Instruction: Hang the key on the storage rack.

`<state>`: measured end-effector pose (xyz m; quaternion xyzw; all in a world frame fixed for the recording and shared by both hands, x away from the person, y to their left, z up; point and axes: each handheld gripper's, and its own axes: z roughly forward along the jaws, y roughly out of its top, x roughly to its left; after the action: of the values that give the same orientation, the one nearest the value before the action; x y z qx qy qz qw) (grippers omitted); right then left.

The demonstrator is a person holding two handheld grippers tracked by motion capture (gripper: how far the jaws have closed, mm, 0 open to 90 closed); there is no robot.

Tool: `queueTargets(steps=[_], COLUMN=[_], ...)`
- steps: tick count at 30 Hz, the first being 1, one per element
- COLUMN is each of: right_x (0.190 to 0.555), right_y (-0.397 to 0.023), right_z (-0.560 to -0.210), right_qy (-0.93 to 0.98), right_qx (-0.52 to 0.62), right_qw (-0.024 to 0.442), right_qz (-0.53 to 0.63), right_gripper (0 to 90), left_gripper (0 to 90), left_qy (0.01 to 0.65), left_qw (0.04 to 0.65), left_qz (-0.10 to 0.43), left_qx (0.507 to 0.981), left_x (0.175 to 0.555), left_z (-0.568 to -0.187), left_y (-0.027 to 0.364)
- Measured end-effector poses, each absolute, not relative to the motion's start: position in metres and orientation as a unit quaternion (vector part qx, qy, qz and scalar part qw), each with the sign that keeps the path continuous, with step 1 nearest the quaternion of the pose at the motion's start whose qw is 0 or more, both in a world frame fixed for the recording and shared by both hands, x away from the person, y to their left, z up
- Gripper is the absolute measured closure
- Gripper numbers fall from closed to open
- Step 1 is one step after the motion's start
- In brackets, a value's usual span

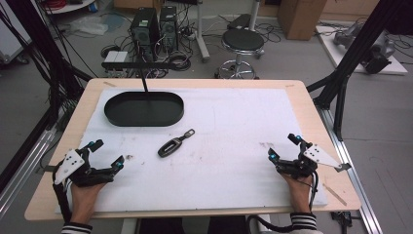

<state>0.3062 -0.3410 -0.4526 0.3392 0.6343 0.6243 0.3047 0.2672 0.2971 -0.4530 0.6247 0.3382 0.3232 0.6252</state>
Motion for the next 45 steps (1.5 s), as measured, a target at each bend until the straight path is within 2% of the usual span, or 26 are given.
queueTargets(steps=[19,24,34,40,45], right_x=[0.306,0.305,0.305,0.305,0.305], right_y=[-0.34,-0.34,-0.34,-0.34,-0.34], right_z=[-0.453,-0.453,-0.453,-0.453,-0.453], right_qy=[0.635,0.635,0.635,0.635,0.635], right_qx=[0.333,0.332,0.332,0.332,0.333], right_qw=[0.314,0.314,0.313,0.313,0.312], right_qz=[0.623,0.623,0.623,0.624,0.624], right_gripper=[0.2,0.2,0.2,0.2,0.2], left_gripper=[2.1,2.1,2.1,2.1,2.1], left_qy=[0.342,0.349,0.331,0.318,0.304], left_qw=[0.63,0.621,0.609,0.586,0.573], left_qz=[0.32,0.309,0.305,0.288,0.249], left_qx=[0.619,0.63,0.653,0.687,0.719], left_x=[0.268,0.27,0.275,0.287,0.301], left_z=[-0.453,-0.451,-0.416,-0.391,-0.375], left_y=[0.299,0.297,0.295,0.291,0.277])
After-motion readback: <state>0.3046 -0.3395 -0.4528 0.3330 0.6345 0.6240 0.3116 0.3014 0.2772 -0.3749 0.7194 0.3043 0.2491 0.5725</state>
